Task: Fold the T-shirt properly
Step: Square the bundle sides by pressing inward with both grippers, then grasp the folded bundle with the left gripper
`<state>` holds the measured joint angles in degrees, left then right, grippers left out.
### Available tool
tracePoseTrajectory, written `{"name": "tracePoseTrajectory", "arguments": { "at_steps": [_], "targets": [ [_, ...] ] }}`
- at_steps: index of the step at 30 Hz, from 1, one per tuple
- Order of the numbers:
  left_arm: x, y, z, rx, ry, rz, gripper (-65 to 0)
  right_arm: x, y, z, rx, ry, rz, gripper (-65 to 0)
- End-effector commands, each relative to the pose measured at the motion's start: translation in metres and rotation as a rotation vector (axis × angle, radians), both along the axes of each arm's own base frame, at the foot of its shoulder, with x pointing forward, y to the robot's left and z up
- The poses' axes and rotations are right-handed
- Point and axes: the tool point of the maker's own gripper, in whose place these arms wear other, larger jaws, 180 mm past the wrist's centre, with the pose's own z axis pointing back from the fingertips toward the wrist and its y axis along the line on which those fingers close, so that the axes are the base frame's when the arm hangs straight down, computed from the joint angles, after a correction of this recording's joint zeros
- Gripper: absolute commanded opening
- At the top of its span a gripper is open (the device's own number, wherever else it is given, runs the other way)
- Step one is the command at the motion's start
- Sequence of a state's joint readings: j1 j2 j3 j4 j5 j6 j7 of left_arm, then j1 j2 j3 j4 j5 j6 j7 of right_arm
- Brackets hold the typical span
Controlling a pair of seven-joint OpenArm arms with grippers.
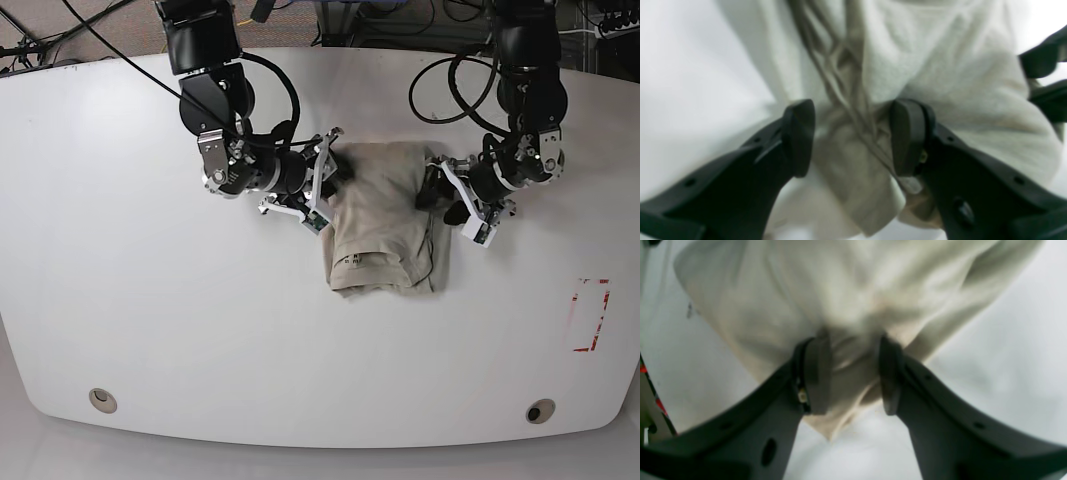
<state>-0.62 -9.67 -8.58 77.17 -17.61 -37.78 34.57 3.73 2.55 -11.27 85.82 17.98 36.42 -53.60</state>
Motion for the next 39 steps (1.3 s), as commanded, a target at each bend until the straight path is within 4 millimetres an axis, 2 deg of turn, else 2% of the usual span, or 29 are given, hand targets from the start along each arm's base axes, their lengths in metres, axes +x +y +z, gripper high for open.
{"name": "tracePoseTrajectory", "arguments": {
  "at_steps": [1,6,12,15,18,20,26,29,34,39],
  "targets": [
    [0.003,0.024,0.000,0.106,0.021,0.009,-31.1,0.011,0.003,0.014,0.018,-0.047,0.001,-42.5],
    [0.018,0.031,0.044,0.183,-0.098,-0.022,-31.1,0.016,0.006,0.044,0.036,-0.140,0.009,-42.5],
    [0.025,0.020,0.098,0.252,-0.232,-0.055,-31.1,0.021,0.004,0.073,0.029,-0.226,0.012,-42.5],
    [0.023,0.003,0.115,0.244,-0.279,-0.059,-31.1,0.025,-0.006,0.076,0.018,-0.238,-0.009,-42.5],
    [0.024,-0.012,0.126,0.218,-0.309,-0.021,-31.0,0.033,-0.025,0.077,0.012,-0.241,-0.071,-42.5],
    [0.026,-0.024,0.130,0.216,-0.316,0.003,-28.3,0.037,-0.034,0.077,0.011,-0.242,-0.101,-42.5],
    [0.033,-0.060,0.125,0.192,-0.304,0.095,-14.7,0.043,-0.058,0.076,-0.013,-0.246,-0.155,-42.3],
    [0.030,-0.070,0.111,0.167,-0.271,0.138,-13.6,0.043,-0.059,0.075,-0.015,-0.242,-0.159,-42.5],
    [0.023,-0.088,0.064,0.136,-0.193,0.104,-13.8,0.044,-0.060,0.077,-0.016,-0.248,-0.158,-42.5],
    [0.009,-0.079,0.009,0.136,-0.088,0.121,-13.8,0.047,-0.070,0.077,-0.018,-0.247,-0.191,-42.5]
  ]
}}
